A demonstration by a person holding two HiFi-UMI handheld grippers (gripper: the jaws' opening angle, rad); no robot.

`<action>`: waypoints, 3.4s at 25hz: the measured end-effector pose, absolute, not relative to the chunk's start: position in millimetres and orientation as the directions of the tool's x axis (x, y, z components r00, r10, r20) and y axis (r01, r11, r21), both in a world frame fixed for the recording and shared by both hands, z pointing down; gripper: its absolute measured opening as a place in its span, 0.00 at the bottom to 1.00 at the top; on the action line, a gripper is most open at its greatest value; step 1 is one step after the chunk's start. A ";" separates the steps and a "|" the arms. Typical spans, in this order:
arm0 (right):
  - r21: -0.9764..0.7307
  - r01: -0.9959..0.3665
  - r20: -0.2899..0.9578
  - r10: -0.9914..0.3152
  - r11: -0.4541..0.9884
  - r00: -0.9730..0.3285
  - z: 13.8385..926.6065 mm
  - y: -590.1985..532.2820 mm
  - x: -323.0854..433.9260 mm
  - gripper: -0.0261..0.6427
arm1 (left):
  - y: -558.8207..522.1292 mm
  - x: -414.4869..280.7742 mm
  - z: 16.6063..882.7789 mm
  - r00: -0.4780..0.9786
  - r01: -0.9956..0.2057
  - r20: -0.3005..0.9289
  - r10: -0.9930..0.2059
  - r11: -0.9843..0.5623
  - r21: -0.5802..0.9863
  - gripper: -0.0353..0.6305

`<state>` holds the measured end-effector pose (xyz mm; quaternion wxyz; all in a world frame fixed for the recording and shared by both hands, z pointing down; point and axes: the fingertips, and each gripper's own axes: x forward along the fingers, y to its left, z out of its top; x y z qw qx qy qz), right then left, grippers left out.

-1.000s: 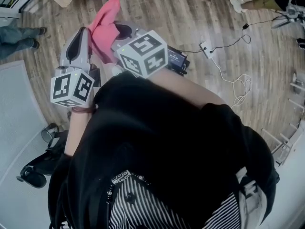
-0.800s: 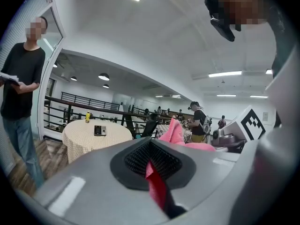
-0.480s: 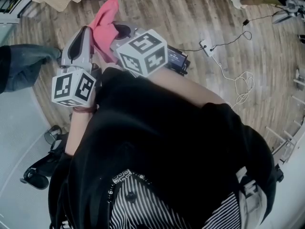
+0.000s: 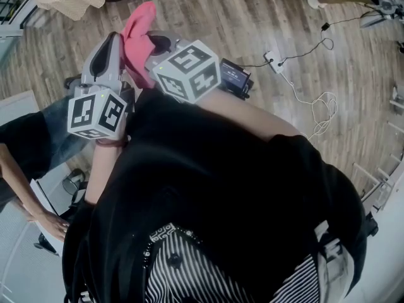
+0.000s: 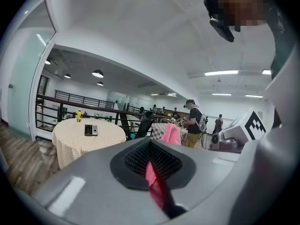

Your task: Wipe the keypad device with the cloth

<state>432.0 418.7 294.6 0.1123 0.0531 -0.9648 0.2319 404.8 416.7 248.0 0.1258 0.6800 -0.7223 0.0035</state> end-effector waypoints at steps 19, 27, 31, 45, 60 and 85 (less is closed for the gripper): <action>-0.408 -0.257 0.266 -0.155 0.876 -0.951 290.1 316.2 323.8 0.14 | 313.0 296.5 243.0 0.047 -0.981 0.156 -0.987 -0.016 0.196 0.05; -0.382 -0.213 0.293 -0.101 0.899 -0.951 282.3 318.2 229.3 0.14 | 315.6 197.9 235.6 -0.009 -0.973 0.141 -0.990 0.041 0.226 0.05; -0.368 -0.202 0.300 -0.090 0.908 -0.950 282.3 315.1 174.2 0.14 | 312.5 141.4 236.6 -0.023 -0.970 0.134 -0.991 0.055 0.238 0.05; -0.362 -0.182 0.330 -0.057 0.914 -0.942 293.9 316.8 45.3 0.14 | 316.1 16.8 249.2 -0.050 -0.967 0.117 -0.992 0.077 0.242 0.05; -0.382 -0.113 0.316 0.014 0.917 -0.949 303.5 283.8 -11.3 0.14 | 294.1 -36.0 260.9 -0.107 -0.966 0.145 -0.984 0.137 0.219 0.05; -0.405 -0.080 0.348 0.073 0.911 -0.935 308.4 27.7 -184.5 0.14 | 35.5 -206.3 266.0 -0.142 -0.961 0.199 -0.970 0.183 0.208 0.05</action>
